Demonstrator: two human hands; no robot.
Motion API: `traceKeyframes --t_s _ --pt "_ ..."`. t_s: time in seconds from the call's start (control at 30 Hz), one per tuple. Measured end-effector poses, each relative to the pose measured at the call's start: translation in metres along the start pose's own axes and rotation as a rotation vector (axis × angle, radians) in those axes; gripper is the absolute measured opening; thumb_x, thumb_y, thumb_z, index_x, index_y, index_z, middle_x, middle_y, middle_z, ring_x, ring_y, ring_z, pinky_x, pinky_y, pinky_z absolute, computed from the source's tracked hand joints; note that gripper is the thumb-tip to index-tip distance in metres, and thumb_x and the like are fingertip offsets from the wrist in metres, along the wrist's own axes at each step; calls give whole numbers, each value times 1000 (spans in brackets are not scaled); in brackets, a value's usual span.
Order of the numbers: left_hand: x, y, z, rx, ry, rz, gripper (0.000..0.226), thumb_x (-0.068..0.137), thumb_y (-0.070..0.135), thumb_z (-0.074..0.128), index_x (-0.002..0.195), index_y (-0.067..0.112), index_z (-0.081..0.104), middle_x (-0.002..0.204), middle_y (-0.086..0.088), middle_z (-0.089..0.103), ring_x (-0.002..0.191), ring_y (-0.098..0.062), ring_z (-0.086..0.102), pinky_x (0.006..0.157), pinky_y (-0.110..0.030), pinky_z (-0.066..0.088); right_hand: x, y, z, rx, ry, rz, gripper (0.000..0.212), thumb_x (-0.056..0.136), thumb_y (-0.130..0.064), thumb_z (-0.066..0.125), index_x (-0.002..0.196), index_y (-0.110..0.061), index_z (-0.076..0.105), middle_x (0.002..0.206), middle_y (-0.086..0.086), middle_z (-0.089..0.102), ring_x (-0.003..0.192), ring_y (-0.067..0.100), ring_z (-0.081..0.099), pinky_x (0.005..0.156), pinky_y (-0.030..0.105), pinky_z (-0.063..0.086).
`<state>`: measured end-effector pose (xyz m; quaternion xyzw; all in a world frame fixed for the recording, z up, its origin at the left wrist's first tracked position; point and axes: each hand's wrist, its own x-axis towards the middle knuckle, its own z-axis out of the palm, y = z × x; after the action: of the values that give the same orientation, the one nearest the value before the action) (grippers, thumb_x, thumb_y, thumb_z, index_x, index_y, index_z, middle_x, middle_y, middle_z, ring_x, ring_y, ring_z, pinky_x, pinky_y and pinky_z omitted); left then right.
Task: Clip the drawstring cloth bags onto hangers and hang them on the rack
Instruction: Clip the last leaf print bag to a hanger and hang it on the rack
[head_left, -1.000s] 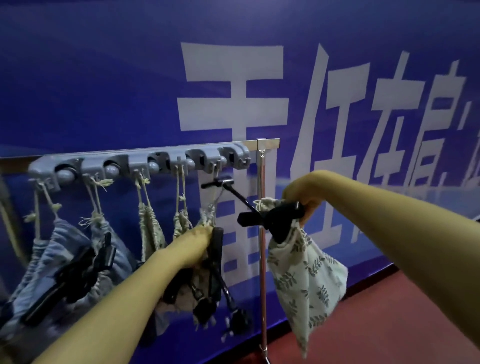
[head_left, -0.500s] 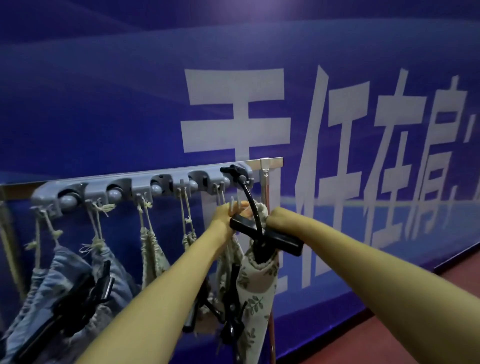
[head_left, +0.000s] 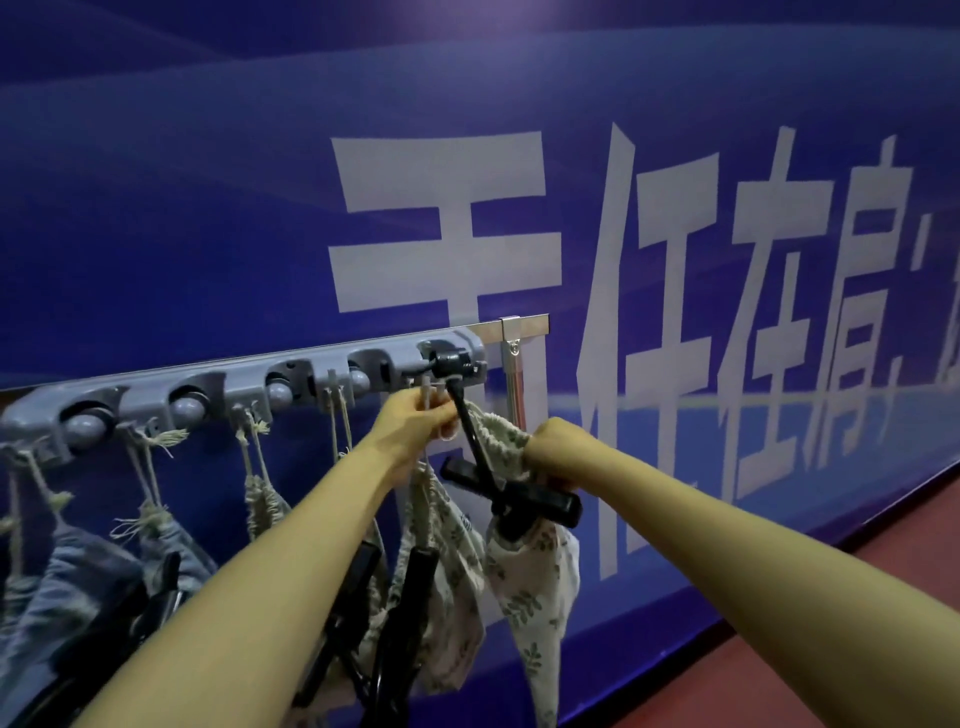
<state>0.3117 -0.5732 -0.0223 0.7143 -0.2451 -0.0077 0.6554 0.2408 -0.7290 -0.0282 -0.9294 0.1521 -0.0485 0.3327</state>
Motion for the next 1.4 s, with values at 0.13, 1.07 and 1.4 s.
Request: traceKeyframes --t_s 0.13,1.07,1.4 --pt "2 6 10 -138 28 -3 16 91 1 54 78 6 63 60 -1 61 58 -12 56 56 -13 50 2 -3 8 95 -115 -165 14 87 -7 47 99 -3 53 82 10 53 75 24 56 65 33 51" --pt "8 17 39 -726 149 -122 24 94 4 48 113 -2 62 89 -6 65 72 -8 58 55 -15 51 23 -28 18 652 615 -478 17 99 -19 42 89 -12 54 70 -5 52 64 10 48 57 23 41" --pt "13 3 37 -507 92 37 39 98 4 40 135 12 48 106 7 64 103 -9 59 84 -22 45 42 -47 2 517 525 -580 17 98 -20 47 97 -12 61 84 4 64 74 15 61 65 26 51"
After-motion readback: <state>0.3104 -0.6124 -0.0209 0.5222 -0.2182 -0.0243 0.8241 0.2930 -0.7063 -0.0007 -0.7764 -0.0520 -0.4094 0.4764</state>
